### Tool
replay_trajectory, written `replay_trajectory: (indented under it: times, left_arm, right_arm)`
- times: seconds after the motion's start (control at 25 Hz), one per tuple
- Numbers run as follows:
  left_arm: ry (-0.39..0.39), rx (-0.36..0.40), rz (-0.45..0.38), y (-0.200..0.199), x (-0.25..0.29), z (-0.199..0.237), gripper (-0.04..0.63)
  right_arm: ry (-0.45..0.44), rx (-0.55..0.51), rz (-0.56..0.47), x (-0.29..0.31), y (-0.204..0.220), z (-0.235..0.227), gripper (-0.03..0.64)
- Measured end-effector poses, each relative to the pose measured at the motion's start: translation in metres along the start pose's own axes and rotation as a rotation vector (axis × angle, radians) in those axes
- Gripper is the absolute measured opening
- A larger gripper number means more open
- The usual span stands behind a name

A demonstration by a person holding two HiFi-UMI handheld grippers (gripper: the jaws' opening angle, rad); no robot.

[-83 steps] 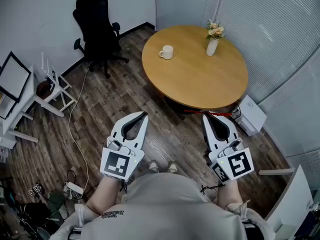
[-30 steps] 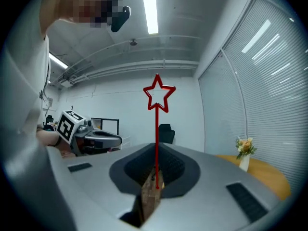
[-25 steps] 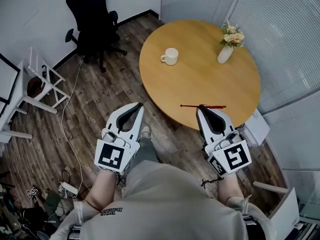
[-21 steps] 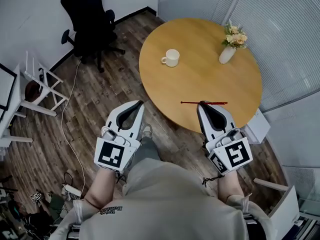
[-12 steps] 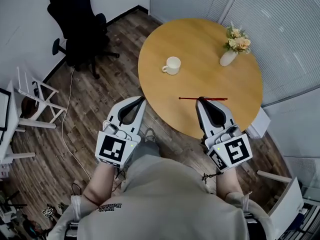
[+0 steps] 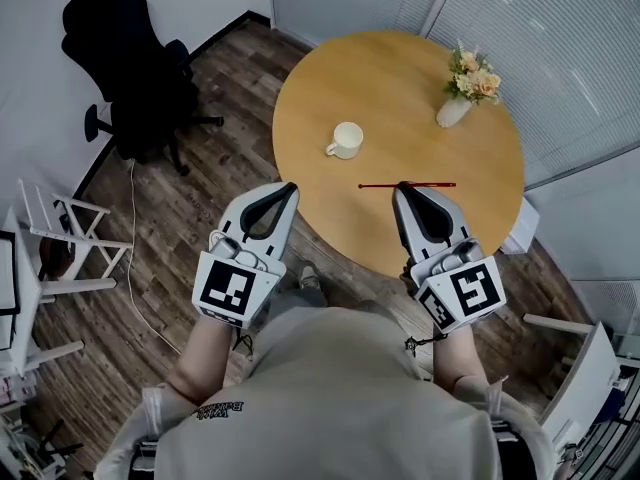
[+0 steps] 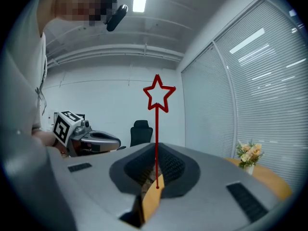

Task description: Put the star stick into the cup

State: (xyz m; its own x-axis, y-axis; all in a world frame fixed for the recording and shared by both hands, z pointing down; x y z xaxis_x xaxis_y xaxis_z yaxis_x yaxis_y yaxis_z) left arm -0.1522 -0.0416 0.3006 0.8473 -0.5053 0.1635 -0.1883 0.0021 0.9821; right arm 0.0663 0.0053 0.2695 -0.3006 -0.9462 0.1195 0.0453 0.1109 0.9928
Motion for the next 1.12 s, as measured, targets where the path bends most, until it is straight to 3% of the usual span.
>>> replay_trajectory:
  times: [0.24,0.52,0.8,1.12]
  left_arm:
    - [0.011,-0.044,0.002,-0.001,0.010,0.013,0.023]
    - [0.007,-0.016,0.028,0.013,0.020,0.020,0.021]
    - [-0.021,-0.050,0.054,0.013,0.035,0.018,0.021]
    - [-0.056,-0.044,0.059,0.008,0.054,0.019,0.023]
  right_arm:
    - [0.015,-0.012,0.017,0.018,-0.002,-0.003,0.037]
    - [0.000,-0.008,0.022,0.030,0.002,-0.013,0.037]
    - [-0.019,0.013,0.018,0.037,0.008,-0.033,0.037]
    - [-0.017,-0.080,-0.026,0.048,0.002,-0.053,0.037]
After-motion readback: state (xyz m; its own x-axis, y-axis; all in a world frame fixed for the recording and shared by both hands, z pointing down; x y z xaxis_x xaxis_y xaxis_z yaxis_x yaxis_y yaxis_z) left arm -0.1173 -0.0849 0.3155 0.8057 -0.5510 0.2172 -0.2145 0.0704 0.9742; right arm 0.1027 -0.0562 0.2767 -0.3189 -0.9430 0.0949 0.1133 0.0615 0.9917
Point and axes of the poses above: the fingertips, and each gripper's own axes: x forward along the fingers, z to its left, y out of its underside, the point moved 7 cm from there along -x, backward along the fingers, and after that the axes turned 9 degrees about y, right-handed, at the moved point
